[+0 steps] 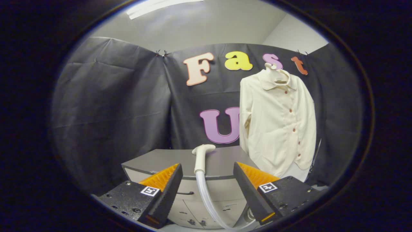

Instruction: Iron the clothes twice with a garment steamer, once on the left side and once on the right side.

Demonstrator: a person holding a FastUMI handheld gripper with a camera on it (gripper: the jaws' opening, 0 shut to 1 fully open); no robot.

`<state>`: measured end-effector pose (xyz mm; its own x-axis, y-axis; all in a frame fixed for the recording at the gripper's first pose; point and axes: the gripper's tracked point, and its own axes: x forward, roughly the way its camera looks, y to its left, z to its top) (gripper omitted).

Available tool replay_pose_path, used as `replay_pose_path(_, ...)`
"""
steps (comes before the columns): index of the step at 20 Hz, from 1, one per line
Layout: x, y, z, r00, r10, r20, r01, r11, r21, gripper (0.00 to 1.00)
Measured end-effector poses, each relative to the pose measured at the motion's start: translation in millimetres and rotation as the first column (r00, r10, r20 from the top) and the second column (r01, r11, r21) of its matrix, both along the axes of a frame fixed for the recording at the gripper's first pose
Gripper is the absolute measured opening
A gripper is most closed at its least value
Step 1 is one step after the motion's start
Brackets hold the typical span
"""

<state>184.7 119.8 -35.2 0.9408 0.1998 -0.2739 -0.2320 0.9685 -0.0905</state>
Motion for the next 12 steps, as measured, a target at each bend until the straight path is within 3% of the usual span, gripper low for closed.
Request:
replay_pose_path(4,52.2,25.6,-11.3,0.998,0.05,-0.046,-0.055,0.992,-0.114,0.97)
replay_pose_path(8,88.9,53.1,-56.7,0.968,0.092,-0.233,-0.125,0.983,-0.134,0.97)
replay_pose_path(12,137.0,58.8,-71.0,0.955,0.051,-0.293,-0.101,0.982,-0.157,0.96)
